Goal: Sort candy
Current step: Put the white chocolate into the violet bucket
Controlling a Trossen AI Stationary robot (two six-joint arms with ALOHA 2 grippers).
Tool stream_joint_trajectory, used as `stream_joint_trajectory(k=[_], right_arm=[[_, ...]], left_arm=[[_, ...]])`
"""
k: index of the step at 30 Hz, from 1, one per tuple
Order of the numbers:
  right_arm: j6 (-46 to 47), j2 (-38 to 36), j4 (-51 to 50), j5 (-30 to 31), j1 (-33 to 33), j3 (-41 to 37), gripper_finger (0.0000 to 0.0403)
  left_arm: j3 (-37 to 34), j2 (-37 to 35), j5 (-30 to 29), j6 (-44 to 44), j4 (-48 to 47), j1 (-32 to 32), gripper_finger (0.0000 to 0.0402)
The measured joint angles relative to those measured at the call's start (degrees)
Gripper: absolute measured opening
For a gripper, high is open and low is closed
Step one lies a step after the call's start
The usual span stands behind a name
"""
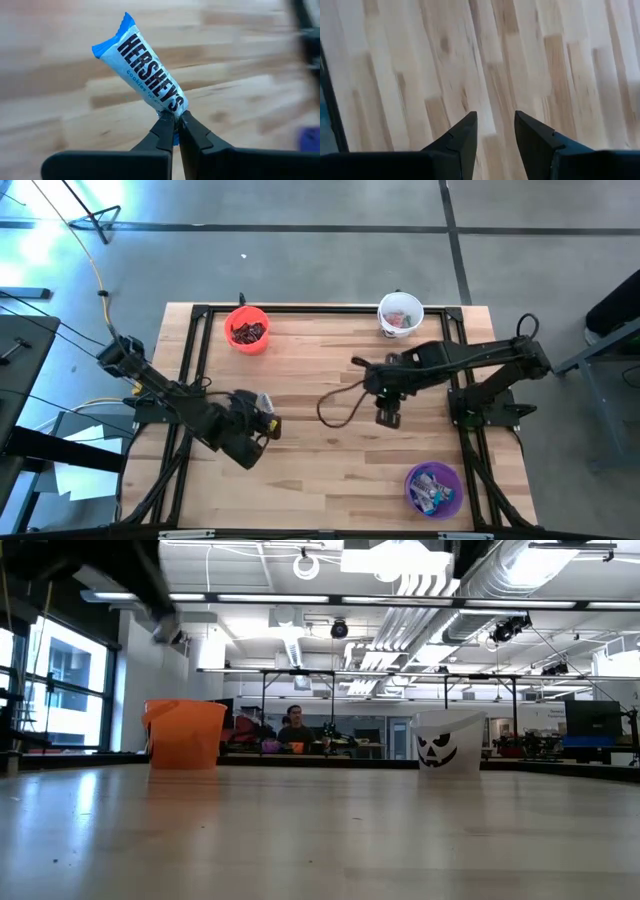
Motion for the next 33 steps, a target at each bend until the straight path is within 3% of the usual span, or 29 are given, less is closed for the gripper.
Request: stream_joint_trajectory(k=[8, 14, 24, 33], right_arm=[[3.18, 0.00, 15.96, -1.85, -5.02, 0.00, 0.0124], [5.00, 0.00, 29.15, -4.66, -7.26, 0.00, 0.0124], [5.00, 1.35, 48.43, -4.82, -8.86, 0.00, 0.0124], [6.49, 4.94, 61.22, -4.82, -8.80, 0.00, 0.0124]], left_arm=[[8.10, -4.54, -5.18, 21.18, -0.10, 0.02, 0.0001], [11.02, -7.41, -7.55, 31.78, -0.11, 0.24, 0.0000], [14.87, -8.60, -13.30, 43.39, 0.76, 0.65, 0.0000], [14.90, -8.81, -14.92, 51.24, 7.60, 3.96, 0.0000]])
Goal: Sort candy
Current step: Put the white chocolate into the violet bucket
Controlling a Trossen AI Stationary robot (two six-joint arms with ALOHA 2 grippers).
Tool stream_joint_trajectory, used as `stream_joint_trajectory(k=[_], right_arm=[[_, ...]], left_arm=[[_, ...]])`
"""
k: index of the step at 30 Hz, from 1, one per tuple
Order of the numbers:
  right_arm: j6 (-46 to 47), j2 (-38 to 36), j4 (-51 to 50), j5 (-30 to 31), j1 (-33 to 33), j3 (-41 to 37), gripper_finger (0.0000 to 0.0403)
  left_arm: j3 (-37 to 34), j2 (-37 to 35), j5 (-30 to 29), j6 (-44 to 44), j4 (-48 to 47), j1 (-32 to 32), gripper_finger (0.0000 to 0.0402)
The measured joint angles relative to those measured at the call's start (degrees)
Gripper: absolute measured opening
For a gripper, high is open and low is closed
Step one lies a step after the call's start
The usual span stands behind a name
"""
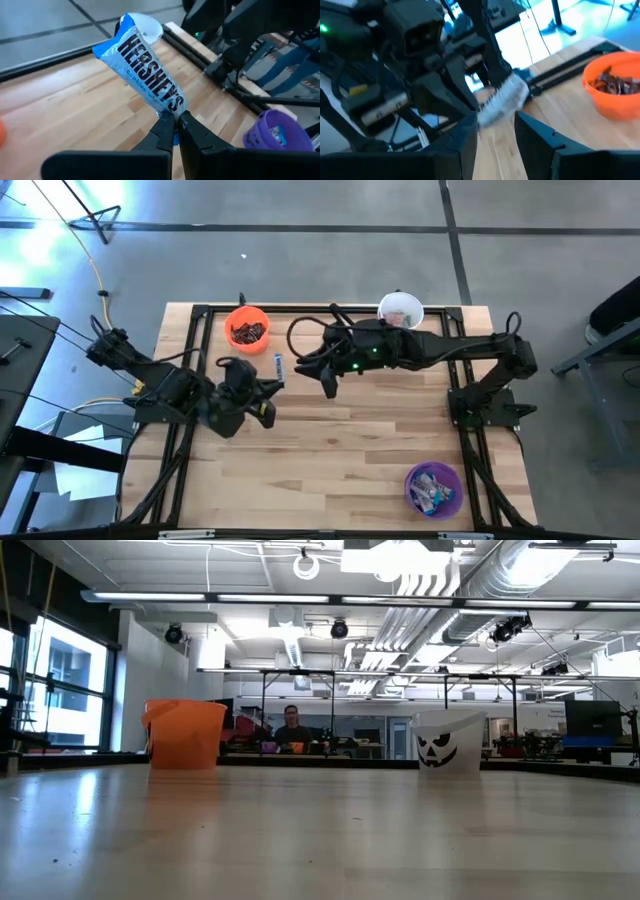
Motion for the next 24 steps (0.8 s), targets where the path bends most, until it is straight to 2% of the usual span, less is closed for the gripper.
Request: stream_joint_trajectory(k=[5, 16, 24], right_arm=[[0.00, 0.35, 3.33, 0.00, 0.00, 0.00, 0.0124], [-0.36, 1.15, 3.64, 0.31, -0.02, 0.00, 0.0124], [-1.55, 1.25, 3.98, 0.34, -0.02, 0.00, 0.0124]], left_arm=[[0.00, -0.03, -0.15, 4.33, 3.77, 1.20, 0.0000], [0.00, -0.05, -0.22, 12.34, 11.89, 3.41, 0.0000], [0.00, -0.05, 0.00, 13.49, 12.62, 3.91, 0.0000]])
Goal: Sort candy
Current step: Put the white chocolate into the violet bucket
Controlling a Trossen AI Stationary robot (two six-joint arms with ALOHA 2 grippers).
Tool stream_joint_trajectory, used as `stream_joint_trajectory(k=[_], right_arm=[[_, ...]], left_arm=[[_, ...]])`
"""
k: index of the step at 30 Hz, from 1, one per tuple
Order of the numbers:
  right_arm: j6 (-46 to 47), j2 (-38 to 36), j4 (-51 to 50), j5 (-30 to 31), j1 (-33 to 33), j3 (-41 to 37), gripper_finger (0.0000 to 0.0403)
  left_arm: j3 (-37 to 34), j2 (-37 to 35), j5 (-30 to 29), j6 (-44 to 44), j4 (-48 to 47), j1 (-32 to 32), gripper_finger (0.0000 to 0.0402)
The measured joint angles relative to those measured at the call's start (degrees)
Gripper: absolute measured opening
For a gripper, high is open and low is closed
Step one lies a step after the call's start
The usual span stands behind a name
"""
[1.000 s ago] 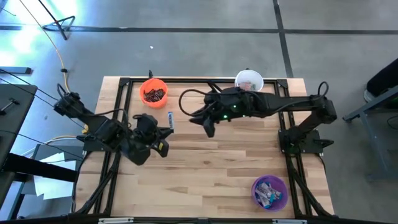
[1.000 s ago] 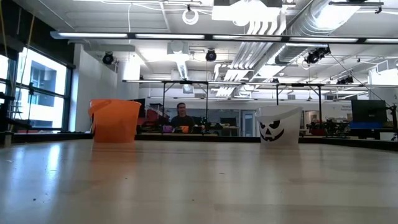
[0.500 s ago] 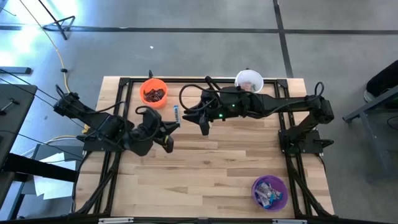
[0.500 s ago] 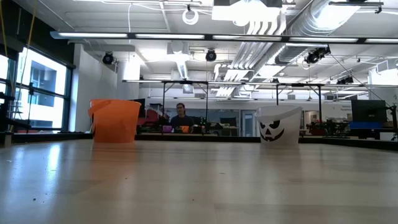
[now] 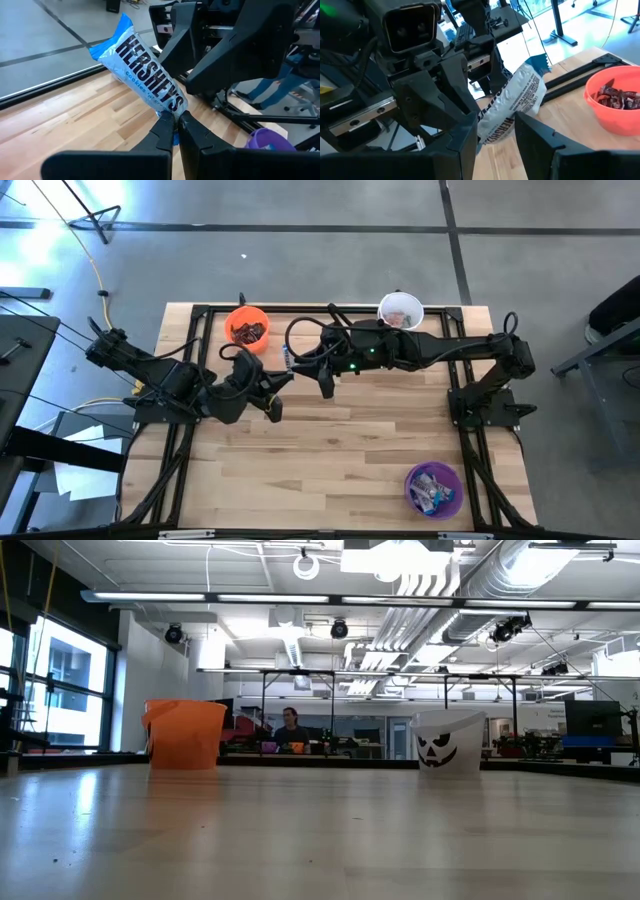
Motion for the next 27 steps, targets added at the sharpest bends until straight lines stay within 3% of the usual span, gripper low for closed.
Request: stream_joint_trajectory(k=[27], right_arm=[[0.02, 0.01, 0.75, 0.19, -2.49, 0.00, 0.0124]], left_arm=[[-0.02, 0.61, 1.70, 1.25, 2.52, 0.23, 0.0000]])
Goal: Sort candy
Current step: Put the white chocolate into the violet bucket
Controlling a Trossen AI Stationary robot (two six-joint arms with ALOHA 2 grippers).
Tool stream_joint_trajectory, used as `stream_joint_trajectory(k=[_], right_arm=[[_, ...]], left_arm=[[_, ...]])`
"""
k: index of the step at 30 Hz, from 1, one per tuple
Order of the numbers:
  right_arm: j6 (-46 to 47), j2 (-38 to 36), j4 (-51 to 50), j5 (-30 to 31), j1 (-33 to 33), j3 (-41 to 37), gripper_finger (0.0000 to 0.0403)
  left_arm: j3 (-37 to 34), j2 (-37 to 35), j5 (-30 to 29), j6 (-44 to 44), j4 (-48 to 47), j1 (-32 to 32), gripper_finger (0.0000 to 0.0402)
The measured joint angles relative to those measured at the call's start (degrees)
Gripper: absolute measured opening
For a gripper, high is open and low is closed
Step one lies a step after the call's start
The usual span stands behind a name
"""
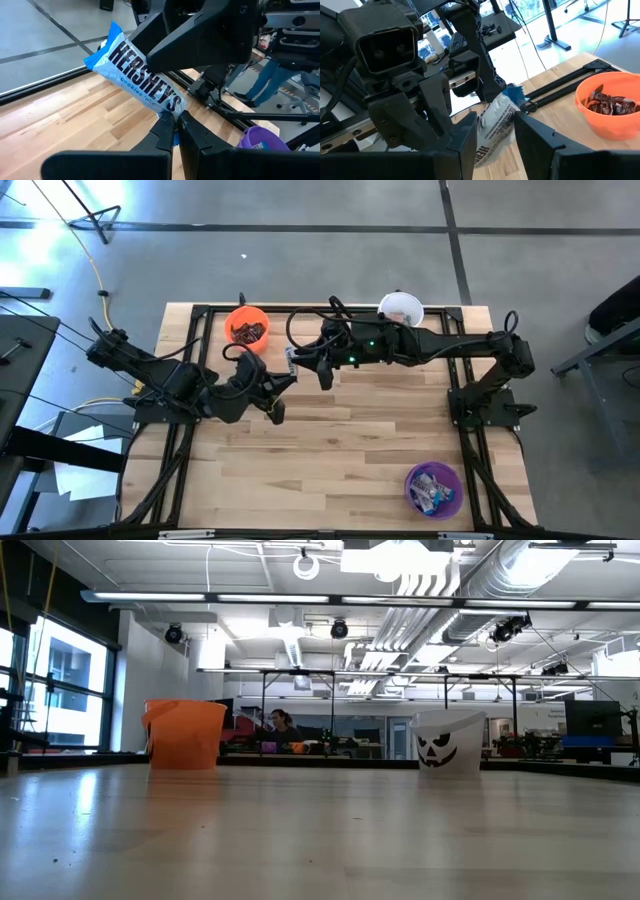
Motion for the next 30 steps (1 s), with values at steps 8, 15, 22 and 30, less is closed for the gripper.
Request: stream_joint_trajectory(k=[8, 15, 22, 30], right_arm=[[0.02, 0.00, -0.09, 0.30, -0.02, 0.00, 0.0124], [0.25, -0.01, -0.03, -0.01, -0.02, 0.01, 0.0109], [0.63, -0.01, -0.07, -1.00, -1.05, 0.07, 0.0113], [-0.04, -0.01, -0.23, -1.30, -1.25, 0.07, 0.0118]], left_arm=[[0.00, 0.00, 1.11, 0.38, 0.42, 1.59, 0.0000], [-0.04, 0.00, 1.55, 3.19, 2.65, 1.92, 0.0000], [-0.07, 0.00, 1.54, 5.20, 4.38, 1.92, 0.0000], [-0.07, 0.00, 1.42, 5.28, 4.10, 1.94, 0.0000]])
